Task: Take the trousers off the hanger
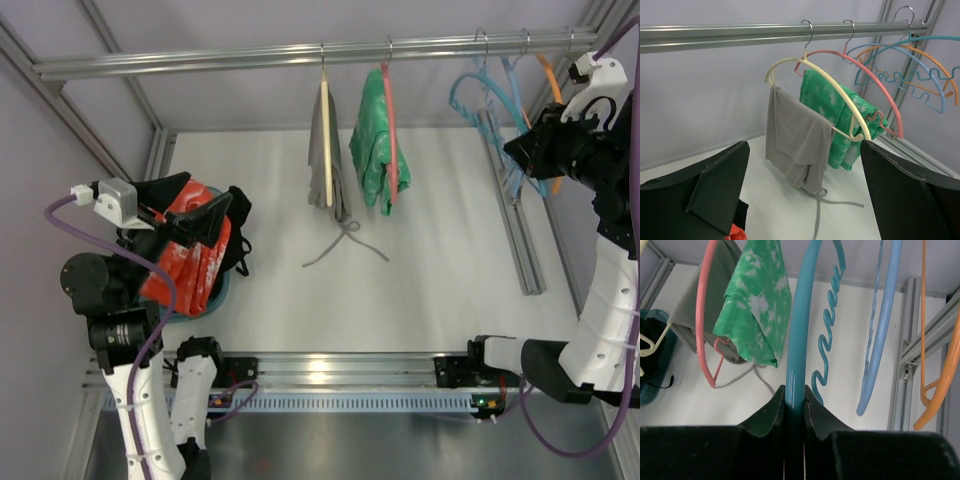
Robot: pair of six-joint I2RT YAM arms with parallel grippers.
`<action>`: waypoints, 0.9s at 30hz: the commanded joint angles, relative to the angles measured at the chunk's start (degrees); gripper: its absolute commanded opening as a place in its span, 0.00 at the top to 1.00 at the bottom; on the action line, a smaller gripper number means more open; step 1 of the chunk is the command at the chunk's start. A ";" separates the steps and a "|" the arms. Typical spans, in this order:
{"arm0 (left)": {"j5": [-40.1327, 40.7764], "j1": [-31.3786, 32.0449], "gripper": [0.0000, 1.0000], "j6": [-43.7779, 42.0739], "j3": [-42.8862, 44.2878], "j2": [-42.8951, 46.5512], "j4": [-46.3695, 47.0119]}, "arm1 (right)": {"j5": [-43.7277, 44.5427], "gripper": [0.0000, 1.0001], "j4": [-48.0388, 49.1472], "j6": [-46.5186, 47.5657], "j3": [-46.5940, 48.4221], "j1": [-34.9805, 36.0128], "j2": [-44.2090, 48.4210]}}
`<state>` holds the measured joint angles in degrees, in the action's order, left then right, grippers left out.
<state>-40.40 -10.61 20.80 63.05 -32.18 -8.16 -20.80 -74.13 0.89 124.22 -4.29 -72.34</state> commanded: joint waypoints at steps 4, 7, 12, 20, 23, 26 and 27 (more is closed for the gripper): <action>1.03 -0.11 0.02 -0.67 -0.56 0.45 0.87 | -0.39 1.00 6.36 -0.53 3.22 -0.63 2.46; 1.03 -0.11 0.02 -0.58 -0.38 -0.07 0.87 | 0.93 1.00 5.84 -2.90 3.13 -0.63 1.94; 1.55 -0.11 0.02 -0.58 -0.12 -0.42 0.87 | 1.46 1.00 6.01 -4.84 2.95 -1.59 -0.70; 1.38 -0.11 0.02 -1.46 -0.73 0.19 0.78 | -0.12 1.00 7.77 -5.72 5.24 -5.19 -4.22; 1.38 -0.20 0.02 -1.29 -0.73 -0.24 0.78 | -0.47 1.00 8.91 -5.89 2.87 -6.42 -4.13; 1.29 -0.11 0.02 -1.20 -0.73 -0.60 0.78 | -2.66 1.00 9.09 -5.98 -0.38 -8.09 -4.13; 1.20 -0.11 0.02 -1.20 -0.73 -0.69 0.69 | -3.80 1.00 9.09 -5.81 -2.39 -8.36 -3.96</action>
<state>-39.48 -10.61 19.77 62.46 -32.03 -8.16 -21.50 -70.59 -4.60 124.27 -10.87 -77.23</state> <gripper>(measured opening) 0.983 0.119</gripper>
